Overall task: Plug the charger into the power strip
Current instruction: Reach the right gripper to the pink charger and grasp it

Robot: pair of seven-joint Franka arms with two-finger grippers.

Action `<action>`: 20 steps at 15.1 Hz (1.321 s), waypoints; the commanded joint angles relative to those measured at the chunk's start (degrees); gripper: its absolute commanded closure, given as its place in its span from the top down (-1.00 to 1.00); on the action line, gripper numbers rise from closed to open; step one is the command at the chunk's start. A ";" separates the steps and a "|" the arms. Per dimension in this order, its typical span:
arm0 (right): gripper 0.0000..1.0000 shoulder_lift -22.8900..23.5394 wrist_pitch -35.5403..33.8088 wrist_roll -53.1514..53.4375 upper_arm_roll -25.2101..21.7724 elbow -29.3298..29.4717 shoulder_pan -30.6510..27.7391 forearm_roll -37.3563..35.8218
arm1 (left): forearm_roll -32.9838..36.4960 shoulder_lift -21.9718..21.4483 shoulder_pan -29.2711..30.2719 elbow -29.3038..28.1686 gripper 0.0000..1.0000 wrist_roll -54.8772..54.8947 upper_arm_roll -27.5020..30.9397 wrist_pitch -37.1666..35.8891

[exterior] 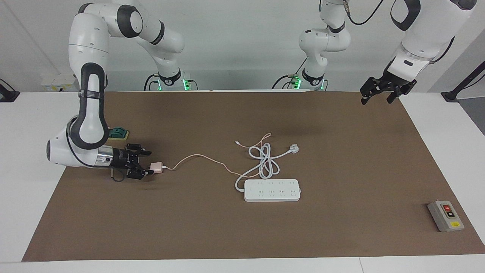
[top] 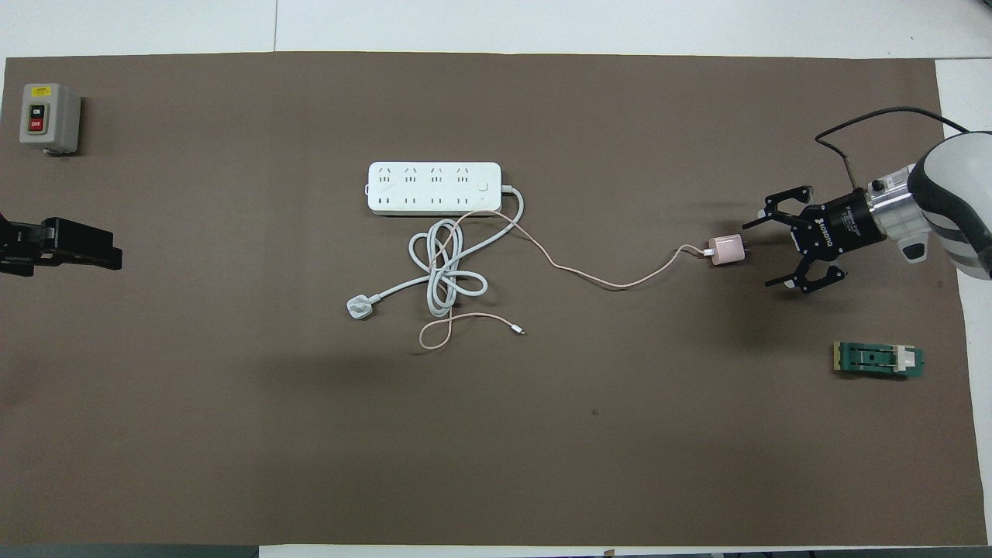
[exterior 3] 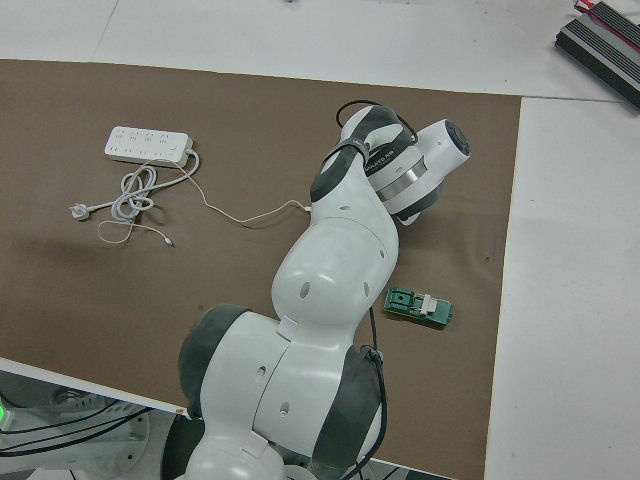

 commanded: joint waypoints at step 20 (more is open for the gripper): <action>-1.00 -1.02 -2.87 2.19 0.75 6.73 2.87 1.59 | -0.46 -0.86 0.16 -0.34 1.00 -0.35 0.13 -0.30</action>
